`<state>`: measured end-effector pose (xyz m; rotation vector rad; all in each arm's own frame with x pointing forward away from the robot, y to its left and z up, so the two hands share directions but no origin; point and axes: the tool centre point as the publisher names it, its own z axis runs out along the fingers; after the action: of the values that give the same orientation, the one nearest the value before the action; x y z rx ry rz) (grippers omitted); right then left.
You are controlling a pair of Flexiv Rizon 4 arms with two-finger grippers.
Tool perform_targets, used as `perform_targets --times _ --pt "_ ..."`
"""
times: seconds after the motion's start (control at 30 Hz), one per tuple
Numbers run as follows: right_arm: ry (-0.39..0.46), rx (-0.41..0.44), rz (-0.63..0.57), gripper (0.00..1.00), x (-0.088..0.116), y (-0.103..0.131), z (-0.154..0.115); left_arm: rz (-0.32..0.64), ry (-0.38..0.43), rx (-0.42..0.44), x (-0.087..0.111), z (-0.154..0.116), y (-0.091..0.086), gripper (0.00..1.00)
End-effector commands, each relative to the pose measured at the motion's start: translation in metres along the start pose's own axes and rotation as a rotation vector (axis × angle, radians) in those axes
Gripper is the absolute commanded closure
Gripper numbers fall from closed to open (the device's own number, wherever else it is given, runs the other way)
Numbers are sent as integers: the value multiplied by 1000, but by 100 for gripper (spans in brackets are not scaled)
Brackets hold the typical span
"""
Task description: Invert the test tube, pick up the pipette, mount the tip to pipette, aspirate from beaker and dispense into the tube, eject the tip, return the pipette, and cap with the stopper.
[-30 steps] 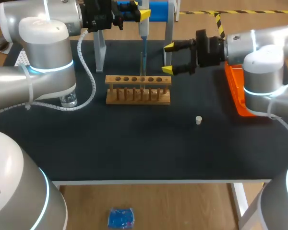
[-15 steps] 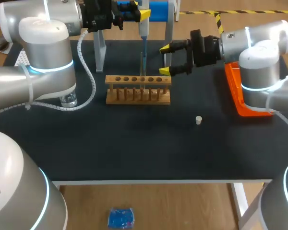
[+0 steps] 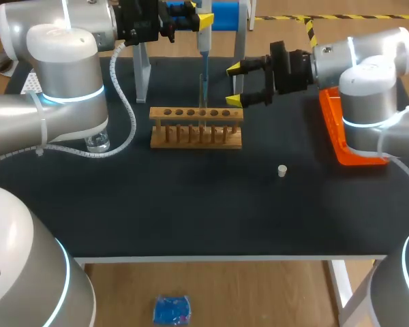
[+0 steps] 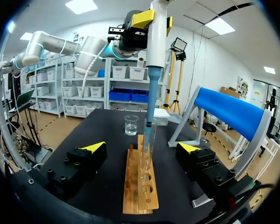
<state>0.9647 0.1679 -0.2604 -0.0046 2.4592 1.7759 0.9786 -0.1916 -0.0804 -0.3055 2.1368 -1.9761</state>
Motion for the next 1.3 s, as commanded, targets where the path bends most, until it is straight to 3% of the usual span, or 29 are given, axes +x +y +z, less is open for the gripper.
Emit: perform_targets --times 0.03,1.3 --pt "2 0 -1 0 0 0 -1 1 -5 4 1 1 0 100" --pt "2 0 -1 0 0 0 -1 32 -24 -5 5 -1 -15 100"
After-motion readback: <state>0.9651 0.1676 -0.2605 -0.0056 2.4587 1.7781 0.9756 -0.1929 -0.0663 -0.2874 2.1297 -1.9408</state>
